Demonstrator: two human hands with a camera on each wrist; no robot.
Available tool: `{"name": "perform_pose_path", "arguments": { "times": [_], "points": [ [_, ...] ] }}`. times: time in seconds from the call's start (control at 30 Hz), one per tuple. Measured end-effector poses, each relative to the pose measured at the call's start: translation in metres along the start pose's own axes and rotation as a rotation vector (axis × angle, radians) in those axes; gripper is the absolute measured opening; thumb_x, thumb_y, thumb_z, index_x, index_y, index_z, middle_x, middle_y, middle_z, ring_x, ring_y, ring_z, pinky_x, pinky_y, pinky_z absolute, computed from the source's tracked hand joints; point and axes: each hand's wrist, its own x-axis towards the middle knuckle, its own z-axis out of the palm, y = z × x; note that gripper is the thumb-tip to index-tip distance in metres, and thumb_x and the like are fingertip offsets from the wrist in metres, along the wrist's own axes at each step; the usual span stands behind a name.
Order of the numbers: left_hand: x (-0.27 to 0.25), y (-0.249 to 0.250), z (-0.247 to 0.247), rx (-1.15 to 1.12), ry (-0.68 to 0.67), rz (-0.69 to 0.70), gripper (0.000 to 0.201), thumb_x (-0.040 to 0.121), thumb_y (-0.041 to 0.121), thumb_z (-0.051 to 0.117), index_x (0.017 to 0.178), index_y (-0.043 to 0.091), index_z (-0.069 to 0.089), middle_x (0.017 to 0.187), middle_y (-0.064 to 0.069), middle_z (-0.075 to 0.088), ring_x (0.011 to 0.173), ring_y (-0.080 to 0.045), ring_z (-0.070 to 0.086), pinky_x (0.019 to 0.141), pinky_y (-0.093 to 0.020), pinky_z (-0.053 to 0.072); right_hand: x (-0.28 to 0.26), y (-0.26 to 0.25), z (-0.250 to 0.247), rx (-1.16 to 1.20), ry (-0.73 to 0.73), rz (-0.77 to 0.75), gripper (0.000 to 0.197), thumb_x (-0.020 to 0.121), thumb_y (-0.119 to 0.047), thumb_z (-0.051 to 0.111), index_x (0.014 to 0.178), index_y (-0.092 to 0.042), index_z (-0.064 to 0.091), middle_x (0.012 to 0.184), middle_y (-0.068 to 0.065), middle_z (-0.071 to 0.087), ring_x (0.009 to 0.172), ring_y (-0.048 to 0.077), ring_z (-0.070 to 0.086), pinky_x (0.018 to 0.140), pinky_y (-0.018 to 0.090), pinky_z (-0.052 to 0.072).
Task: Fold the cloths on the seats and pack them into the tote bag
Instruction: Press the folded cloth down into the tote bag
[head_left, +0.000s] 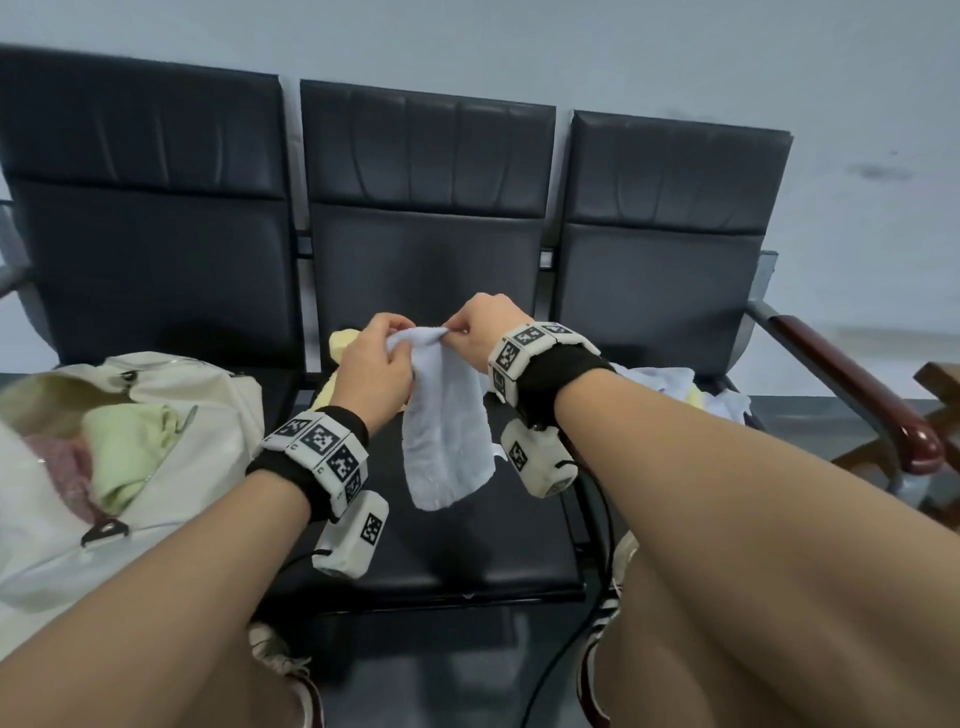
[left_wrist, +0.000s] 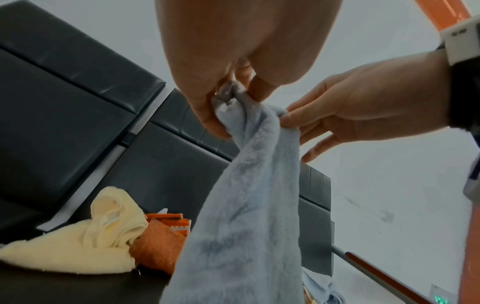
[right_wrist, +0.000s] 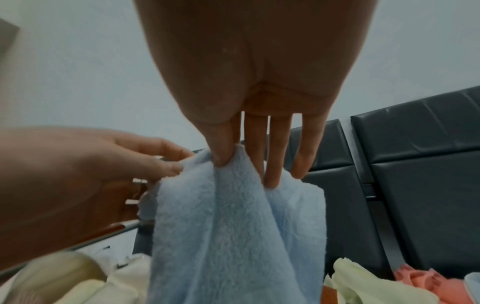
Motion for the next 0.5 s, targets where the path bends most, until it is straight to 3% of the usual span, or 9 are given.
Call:
{"name": "perform_pose_path", "arguments": {
  "times": [0.07,0.13,0.2,0.27,0.4,0.5],
  "points": [
    [-0.003,-0.001,0.004,-0.089,0.030,-0.061,0.026,0.099,0.017,0.054,0.125,0.016,0.052,0.108,0.002,0.058,0.085,-0.006,0.060,0.059,-0.009,0.046,0.002,0.002,-0.002,0.032,0.014,0.002,0.027,0.096,-0.029,0.053,0.116,-0.024,0.071,0.106,0.006,0.069,0.085,0.022,0.064,0.069,0.028,0.049],
    [-0.007,-0.003,0.007,-0.184,0.004,-0.127,0.035,0.096,0.029,0.062,0.127,0.018,0.047,0.109,0.006,0.056,0.084,-0.001,0.060,0.059,-0.007,0.047,0.003,0.002,-0.001,0.034,0.012,0.001,0.026,0.096,-0.029,0.053,0.114,-0.024,0.072,0.103,0.006,0.070,0.083,0.022,0.064,0.067,0.028,0.048],
    [-0.008,-0.009,0.009,-0.279,-0.102,-0.171,0.048,0.090,0.041,0.068,0.127,0.017,0.050,0.113,0.003,0.062,0.097,-0.009,0.065,0.076,-0.018,0.055,0.005,0.002,0.002,0.030,-0.001,-0.001,0.027,0.095,-0.030,0.054,0.114,-0.024,0.072,0.105,0.005,0.070,0.086,0.023,0.066,0.070,0.029,0.050],
    [-0.010,-0.015,0.010,-0.363,-0.217,-0.212,0.048,0.088,0.032,0.073,0.130,0.018,0.055,0.116,-0.003,0.068,0.106,-0.014,0.067,0.091,-0.034,0.058,0.007,0.001,0.004,0.024,-0.012,0.004,0.027,0.094,-0.030,0.054,0.115,-0.025,0.072,0.108,0.005,0.070,0.088,0.025,0.067,0.075,0.032,0.055],
    [-0.009,-0.022,0.009,-0.407,-0.232,-0.289,0.056,0.081,0.018,0.080,0.129,0.017,0.051,0.117,-0.007,0.066,0.108,-0.021,0.067,0.089,-0.044,0.058,0.011,0.001,0.008,0.018,-0.028,0.018,0.028,0.096,-0.028,0.051,0.116,-0.025,0.071,0.109,0.006,0.069,0.089,0.028,0.067,0.079,0.036,0.056],
    [-0.006,-0.029,0.007,-0.378,-0.219,-0.336,0.047,0.081,0.024,0.080,0.123,0.021,0.060,0.113,-0.003,0.070,0.107,-0.020,0.067,0.091,-0.043,0.056,0.012,0.001,0.007,0.027,-0.013,0.023,0.028,0.097,-0.030,0.051,0.115,-0.026,0.071,0.106,0.006,0.069,0.088,0.028,0.067,0.075,0.033,0.055]
  ]
}}
